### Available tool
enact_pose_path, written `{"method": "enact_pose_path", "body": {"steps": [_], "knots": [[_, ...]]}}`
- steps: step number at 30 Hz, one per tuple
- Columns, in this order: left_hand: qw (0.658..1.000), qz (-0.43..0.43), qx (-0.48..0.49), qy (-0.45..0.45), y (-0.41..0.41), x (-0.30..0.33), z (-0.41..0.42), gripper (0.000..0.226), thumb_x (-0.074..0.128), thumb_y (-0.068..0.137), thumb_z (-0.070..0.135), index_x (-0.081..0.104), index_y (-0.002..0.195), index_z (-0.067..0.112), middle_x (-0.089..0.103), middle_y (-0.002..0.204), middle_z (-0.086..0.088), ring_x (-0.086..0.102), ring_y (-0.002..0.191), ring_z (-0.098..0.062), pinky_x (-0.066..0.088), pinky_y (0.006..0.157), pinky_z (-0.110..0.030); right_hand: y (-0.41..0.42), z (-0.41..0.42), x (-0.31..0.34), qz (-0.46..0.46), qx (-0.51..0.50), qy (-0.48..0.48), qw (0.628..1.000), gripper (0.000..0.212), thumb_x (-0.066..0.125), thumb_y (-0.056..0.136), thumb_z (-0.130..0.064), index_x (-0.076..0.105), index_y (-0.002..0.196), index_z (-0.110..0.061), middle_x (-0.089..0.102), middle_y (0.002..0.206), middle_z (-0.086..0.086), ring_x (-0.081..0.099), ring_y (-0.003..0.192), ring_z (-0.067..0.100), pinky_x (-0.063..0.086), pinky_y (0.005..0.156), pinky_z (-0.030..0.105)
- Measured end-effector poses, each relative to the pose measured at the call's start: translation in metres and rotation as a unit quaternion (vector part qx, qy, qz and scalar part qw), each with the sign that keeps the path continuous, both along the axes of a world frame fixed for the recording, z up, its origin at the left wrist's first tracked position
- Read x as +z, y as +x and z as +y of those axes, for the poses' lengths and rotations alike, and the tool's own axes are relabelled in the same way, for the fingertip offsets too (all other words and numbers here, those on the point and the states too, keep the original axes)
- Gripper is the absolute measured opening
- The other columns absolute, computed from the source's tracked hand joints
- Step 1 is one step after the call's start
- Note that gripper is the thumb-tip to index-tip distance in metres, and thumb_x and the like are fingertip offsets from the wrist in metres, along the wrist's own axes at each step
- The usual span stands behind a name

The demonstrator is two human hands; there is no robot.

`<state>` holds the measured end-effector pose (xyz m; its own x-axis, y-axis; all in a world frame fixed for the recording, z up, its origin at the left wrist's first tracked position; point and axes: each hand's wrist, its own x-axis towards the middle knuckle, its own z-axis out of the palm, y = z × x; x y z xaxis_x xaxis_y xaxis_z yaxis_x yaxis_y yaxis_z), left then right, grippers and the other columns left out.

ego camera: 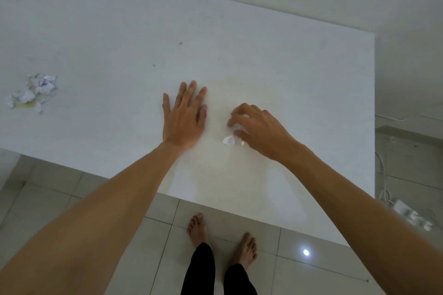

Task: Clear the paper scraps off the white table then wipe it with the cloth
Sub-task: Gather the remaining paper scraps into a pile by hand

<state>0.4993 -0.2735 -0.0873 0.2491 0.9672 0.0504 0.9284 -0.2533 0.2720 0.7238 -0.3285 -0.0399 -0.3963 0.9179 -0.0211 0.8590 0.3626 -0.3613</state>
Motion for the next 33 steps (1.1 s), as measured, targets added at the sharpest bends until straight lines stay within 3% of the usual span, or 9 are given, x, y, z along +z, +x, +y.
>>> {"method": "enact_pose_path", "body": {"steps": [2,5,7,10,15,20,23,28,33], "knots": [[1.000,-0.004,0.001,0.000,0.000,0.000,0.000,0.051,0.024,0.106,0.040,0.029,0.156,0.031,0.019,0.166,0.003,0.008,0.155,-0.017,0.005,0.122,-0.057,0.010,-0.002,-0.001,0.033,-0.025,-0.021,0.999,0.025,0.070,0.092,-0.015,0.070,0.116,-0.021,0.060,0.127,-0.004,0.062,0.109,0.022,0.051,0.086,0.040],[1.000,-0.001,0.000,0.000,0.001,0.000,0.001,0.051,0.023,0.106,0.039,0.028,0.156,0.031,0.020,0.166,0.004,0.008,0.155,-0.016,0.006,0.122,-0.057,0.014,-0.002,0.004,0.132,-0.070,-0.067,0.986,0.034,0.066,0.087,-0.026,0.067,0.121,-0.030,0.060,0.128,-0.012,0.060,0.116,0.014,0.051,0.096,0.043],[1.000,0.000,-0.001,0.000,0.000,0.000,0.002,0.050,0.023,0.106,0.039,0.029,0.155,0.032,0.020,0.166,0.004,0.009,0.155,-0.016,0.007,0.122,-0.057,0.006,-0.002,0.007,0.122,-0.074,-0.056,0.988,0.036,0.059,0.086,-0.040,0.066,0.121,-0.034,0.060,0.129,-0.016,0.059,0.117,0.011,0.047,0.102,0.044],[1.000,-0.003,-0.003,0.007,-0.001,-0.001,0.001,0.050,0.024,0.106,0.038,0.031,0.155,0.030,0.022,0.165,0.003,0.011,0.154,-0.017,0.009,0.121,-0.058,-0.007,-0.007,0.001,0.052,-0.036,-0.027,0.998,0.031,0.070,0.086,-0.052,0.070,0.110,-0.033,0.058,0.131,-0.015,0.057,0.120,0.011,0.035,0.109,0.039],[1.000,-0.006,-0.001,0.003,-0.001,0.000,0.002,0.050,0.027,0.105,0.037,0.032,0.154,0.030,0.023,0.165,0.003,0.011,0.154,-0.017,0.008,0.121,-0.057,0.005,-0.012,-0.002,0.085,-0.091,0.035,0.992,0.018,0.082,0.083,-0.027,0.070,0.096,-0.025,0.058,0.131,-0.008,0.059,0.115,0.018,0.032,0.098,0.035],[1.000,-0.014,0.001,-0.001,0.000,0.000,0.002,0.050,0.027,0.105,0.037,0.034,0.154,0.030,0.023,0.165,0.003,0.012,0.154,-0.017,0.008,0.121,-0.058,0.029,-0.016,0.023,0.054,-0.206,-0.044,0.976,0.086,0.085,0.064,-0.065,0.053,0.136,-0.031,0.044,0.134,-0.007,0.051,0.118,0.012,0.041,0.095,0.037],[1.000,-0.016,0.002,-0.002,0.000,0.000,0.002,0.049,0.027,0.106,0.037,0.033,0.154,0.031,0.023,0.165,0.003,0.012,0.154,-0.017,0.008,0.121,-0.058,0.027,-0.015,0.023,0.061,-0.254,-0.165,0.951,0.111,0.091,0.055,-0.065,0.042,0.146,-0.022,0.039,0.133,0.002,0.056,0.104,0.018,0.047,0.088,0.032],[1.000,-0.012,0.001,0.000,0.000,0.001,0.001,0.049,0.027,0.106,0.037,0.033,0.154,0.030,0.023,0.165,0.003,0.011,0.154,-0.017,0.009,0.122,-0.057,0.006,-0.007,0.012,0.162,-0.242,-0.139,0.946,0.073,0.094,0.068,-0.037,0.060,0.130,-0.018,0.053,0.118,0.000,0.060,0.086,0.005,0.059,0.086,0.032],[1.000,-0.015,0.001,0.000,0.000,0.001,0.000,0.049,0.026,0.106,0.036,0.033,0.154,0.030,0.022,0.165,0.003,0.011,0.154,-0.017,0.008,0.122,-0.057,0.020,-0.019,0.022,0.160,-0.246,-0.113,0.949,0.089,0.096,0.062,-0.044,0.055,0.138,-0.022,0.055,0.124,-0.002,0.063,0.094,0.010,0.059,0.081,0.030]]}}
